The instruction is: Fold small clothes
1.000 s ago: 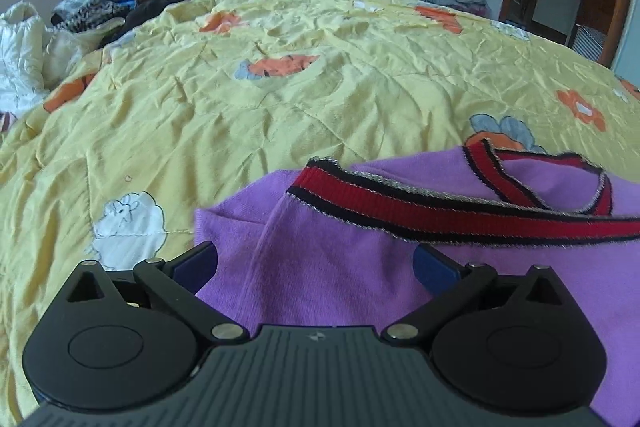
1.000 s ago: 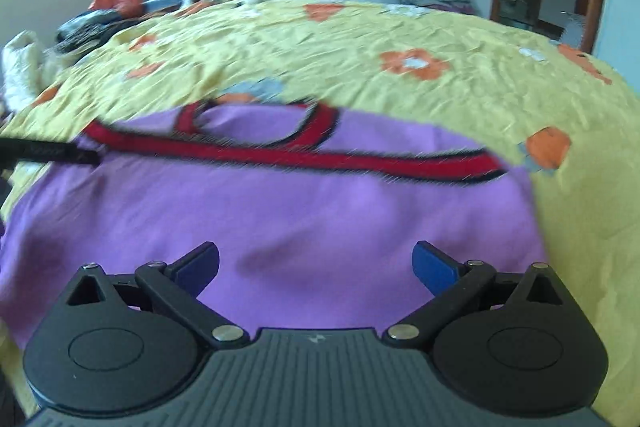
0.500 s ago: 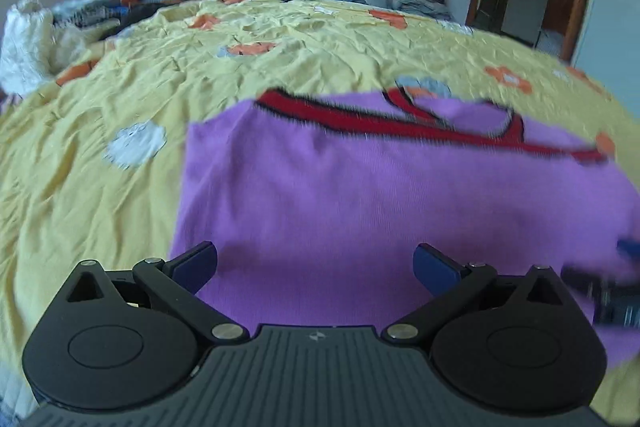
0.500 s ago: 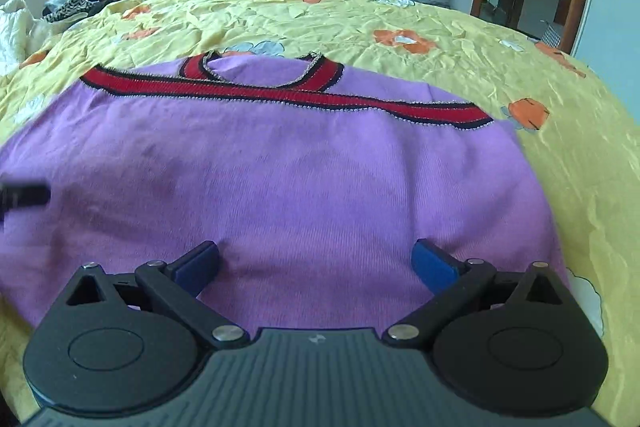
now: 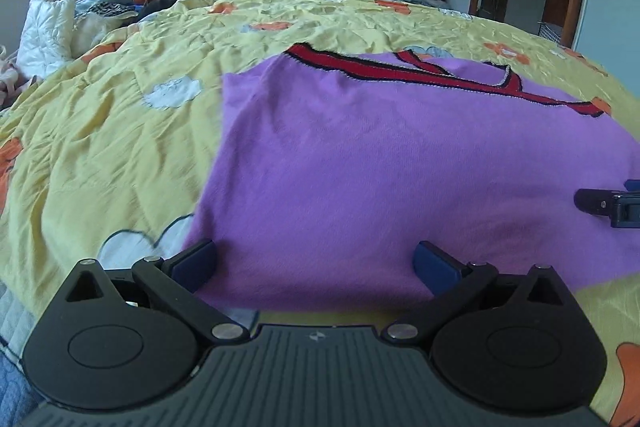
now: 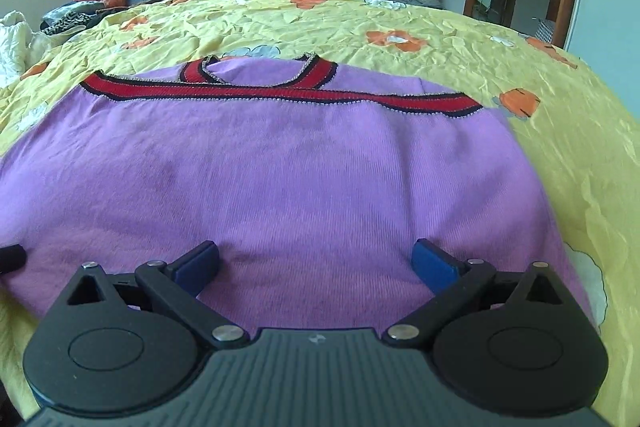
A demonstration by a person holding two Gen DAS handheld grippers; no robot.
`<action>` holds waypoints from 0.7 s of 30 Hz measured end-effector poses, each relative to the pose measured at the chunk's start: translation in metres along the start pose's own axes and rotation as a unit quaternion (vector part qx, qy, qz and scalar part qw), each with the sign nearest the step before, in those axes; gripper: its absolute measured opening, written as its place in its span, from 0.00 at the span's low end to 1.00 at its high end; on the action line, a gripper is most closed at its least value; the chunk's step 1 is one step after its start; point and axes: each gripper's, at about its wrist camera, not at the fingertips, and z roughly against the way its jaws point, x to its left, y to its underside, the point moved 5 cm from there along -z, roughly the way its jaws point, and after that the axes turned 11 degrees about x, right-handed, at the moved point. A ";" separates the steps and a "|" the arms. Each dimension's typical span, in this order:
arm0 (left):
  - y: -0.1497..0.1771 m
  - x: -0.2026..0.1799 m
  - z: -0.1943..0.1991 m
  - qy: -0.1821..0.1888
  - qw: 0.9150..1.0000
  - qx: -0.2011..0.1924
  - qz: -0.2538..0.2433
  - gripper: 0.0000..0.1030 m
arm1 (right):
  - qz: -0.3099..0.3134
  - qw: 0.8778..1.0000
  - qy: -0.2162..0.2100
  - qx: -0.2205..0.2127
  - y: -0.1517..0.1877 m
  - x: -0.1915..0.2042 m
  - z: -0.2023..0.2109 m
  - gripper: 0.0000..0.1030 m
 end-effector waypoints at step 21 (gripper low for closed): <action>-0.166 0.079 -0.100 0.212 0.968 0.134 0.021 1.00 | 0.221 0.967 -0.109 -0.057 0.032 0.156 0.036 1.00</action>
